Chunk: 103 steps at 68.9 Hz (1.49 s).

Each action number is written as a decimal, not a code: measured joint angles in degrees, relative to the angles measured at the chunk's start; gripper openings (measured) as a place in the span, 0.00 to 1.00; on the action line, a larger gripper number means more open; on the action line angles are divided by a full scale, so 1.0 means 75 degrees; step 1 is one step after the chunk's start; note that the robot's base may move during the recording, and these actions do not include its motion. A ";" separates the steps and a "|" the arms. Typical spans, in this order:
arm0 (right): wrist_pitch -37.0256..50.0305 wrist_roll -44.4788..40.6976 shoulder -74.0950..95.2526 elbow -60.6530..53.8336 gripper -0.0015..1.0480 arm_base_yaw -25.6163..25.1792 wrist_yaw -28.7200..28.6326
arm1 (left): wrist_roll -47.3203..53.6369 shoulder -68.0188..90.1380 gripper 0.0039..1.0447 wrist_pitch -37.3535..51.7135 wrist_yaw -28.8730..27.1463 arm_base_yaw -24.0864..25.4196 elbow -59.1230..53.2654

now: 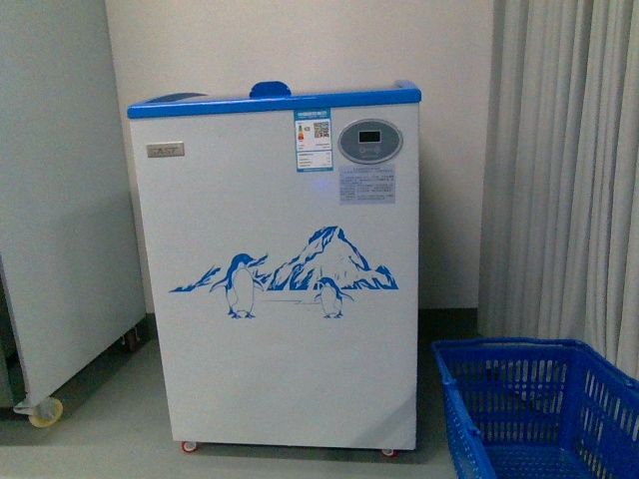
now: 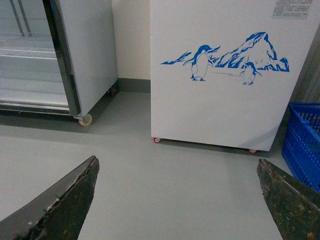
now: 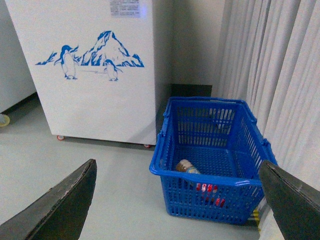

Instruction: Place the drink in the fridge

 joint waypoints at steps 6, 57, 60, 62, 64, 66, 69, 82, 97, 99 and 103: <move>0.0000 0.0000 0.0000 0.0000 0.93 0.0000 0.0003 | 0.0000 0.0000 0.92 0.0000 0.0000 0.0000 0.0000; 0.0000 0.0000 0.0000 0.0000 0.93 0.0000 0.0003 | 0.0000 0.0000 0.92 0.0000 0.0000 0.0000 0.0000; 0.0000 0.0000 0.0000 0.0000 0.93 0.0000 0.0003 | 0.0000 0.0000 0.92 0.0000 0.0000 0.0000 0.0000; 0.0000 0.0000 0.0000 0.0000 0.93 0.0000 0.0000 | 0.0000 0.0000 0.92 0.0000 0.0000 0.0000 0.0000; 0.0000 0.0000 0.0000 0.0003 0.93 0.0000 0.0003 | 0.0000 0.0000 0.92 0.0000 -0.0003 0.0000 0.0000; 0.0000 0.0000 0.0000 0.0000 0.93 0.0000 0.0003 | 0.0000 0.0000 0.92 0.0000 0.0000 0.0000 0.0000; 0.0000 0.0000 0.0000 0.0000 0.93 0.0000 0.0000 | 0.0000 0.0000 0.92 0.0000 0.0003 0.0000 0.0000; 0.0000 0.0000 0.0000 0.0000 0.93 0.0000 0.0003 | 0.0000 0.0000 0.92 0.0000 0.0000 0.0000 0.0000; -0.0017 0.0003 0.0020 0.0006 0.93 0.0003 0.0012 | 0.0000 0.0000 0.92 0.0000 0.0000 0.0000 0.0000; -0.0283 0.0090 0.0169 0.0076 0.93 0.0041 0.0213 | 0.0000 0.0000 0.92 0.0000 0.0006 0.0000 0.0000; -0.1836 0.0143 0.1207 0.0755 0.93 -0.0076 0.0557 | 0.0003 0.0000 0.92 0.0000 -0.0006 0.0000 0.0000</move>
